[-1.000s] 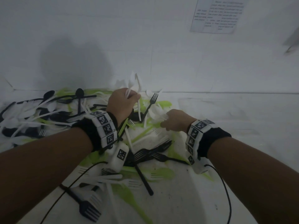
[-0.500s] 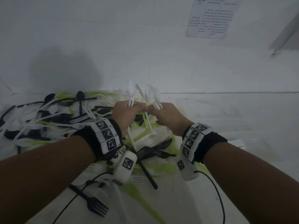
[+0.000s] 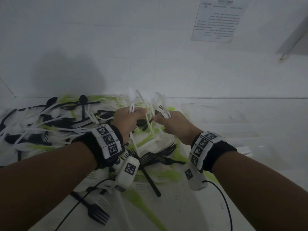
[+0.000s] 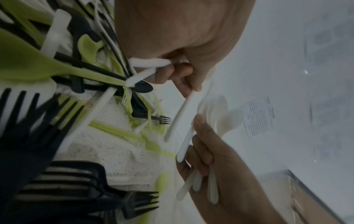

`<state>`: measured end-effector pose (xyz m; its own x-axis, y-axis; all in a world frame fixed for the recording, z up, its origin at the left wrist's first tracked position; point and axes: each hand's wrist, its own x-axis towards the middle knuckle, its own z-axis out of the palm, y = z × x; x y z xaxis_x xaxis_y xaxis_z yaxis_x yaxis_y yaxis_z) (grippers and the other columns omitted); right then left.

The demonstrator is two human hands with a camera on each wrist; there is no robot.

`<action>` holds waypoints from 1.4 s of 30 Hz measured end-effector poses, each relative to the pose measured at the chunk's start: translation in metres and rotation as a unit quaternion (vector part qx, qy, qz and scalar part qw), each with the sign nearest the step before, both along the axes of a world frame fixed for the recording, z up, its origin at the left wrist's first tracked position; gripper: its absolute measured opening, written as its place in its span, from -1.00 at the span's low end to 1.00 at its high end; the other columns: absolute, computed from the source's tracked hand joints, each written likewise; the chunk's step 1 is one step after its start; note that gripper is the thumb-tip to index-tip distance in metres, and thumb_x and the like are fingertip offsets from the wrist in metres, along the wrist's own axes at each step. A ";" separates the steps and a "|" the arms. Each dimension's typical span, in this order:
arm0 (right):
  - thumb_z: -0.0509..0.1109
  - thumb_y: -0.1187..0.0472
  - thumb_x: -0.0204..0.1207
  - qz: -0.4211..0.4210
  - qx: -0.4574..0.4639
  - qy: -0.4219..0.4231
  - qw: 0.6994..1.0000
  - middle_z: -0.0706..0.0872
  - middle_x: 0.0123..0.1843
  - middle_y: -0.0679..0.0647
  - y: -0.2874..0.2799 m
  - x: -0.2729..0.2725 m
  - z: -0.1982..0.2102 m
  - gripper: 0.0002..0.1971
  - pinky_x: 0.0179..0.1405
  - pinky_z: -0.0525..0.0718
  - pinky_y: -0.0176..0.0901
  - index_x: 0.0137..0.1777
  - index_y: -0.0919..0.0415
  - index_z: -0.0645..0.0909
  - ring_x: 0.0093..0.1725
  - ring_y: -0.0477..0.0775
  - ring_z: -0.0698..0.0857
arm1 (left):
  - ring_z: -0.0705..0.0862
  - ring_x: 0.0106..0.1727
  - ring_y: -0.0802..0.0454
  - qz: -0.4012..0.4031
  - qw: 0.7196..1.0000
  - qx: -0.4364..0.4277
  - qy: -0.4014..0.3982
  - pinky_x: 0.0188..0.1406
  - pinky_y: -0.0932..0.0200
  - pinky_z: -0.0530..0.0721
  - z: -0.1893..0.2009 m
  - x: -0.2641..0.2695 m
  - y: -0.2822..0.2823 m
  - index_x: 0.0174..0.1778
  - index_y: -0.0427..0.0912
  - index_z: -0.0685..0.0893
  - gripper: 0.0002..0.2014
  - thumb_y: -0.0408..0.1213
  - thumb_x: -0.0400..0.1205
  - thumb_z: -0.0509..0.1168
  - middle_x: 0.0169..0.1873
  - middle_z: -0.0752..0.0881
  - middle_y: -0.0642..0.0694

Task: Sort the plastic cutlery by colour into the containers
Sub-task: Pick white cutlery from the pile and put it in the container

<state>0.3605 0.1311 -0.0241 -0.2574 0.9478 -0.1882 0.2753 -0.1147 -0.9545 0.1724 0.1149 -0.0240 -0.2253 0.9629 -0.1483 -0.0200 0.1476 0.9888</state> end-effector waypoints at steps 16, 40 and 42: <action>0.17 0.27 0.74 -0.114 -0.046 -0.026 0.992 0.72 0.11 0.33 0.054 0.028 -0.018 -0.79 -0.07 0.75 0.03 0.32 0.28 0.36 -0.20 0.12 0.65 | 0.65 -0.12 -0.20 -0.067 0.921 -0.038 0.383 -0.16 0.03 0.52 -0.026 0.017 0.061 -0.06 -0.21 0.53 -0.77 -0.09 0.70 0.27 -0.21 0.60 -0.12; 0.36 0.12 0.60 -0.089 0.014 -0.226 0.970 0.68 -0.11 0.15 0.116 0.016 -0.065 -0.79 -0.19 0.58 -0.07 -0.06 0.30 0.62 -0.09 0.20 0.69 | 0.59 -0.07 -0.19 -0.135 0.814 -0.053 0.562 -0.21 0.05 0.42 -0.050 0.031 0.131 -0.01 -0.11 0.44 -0.83 -0.26 0.64 0.34 0.03 0.68 -0.20; 0.37 0.09 0.59 -0.082 0.017 -0.245 0.966 0.72 -0.09 0.13 0.119 0.015 -0.064 -0.79 -0.19 0.59 -0.09 -0.04 0.26 0.64 -0.06 0.19 0.72 | 0.57 -0.09 -0.17 -0.129 0.824 -0.048 0.549 -0.23 0.06 0.40 -0.049 0.027 0.129 -0.06 -0.12 0.43 -0.83 -0.26 0.65 0.33 -0.05 0.65 -0.16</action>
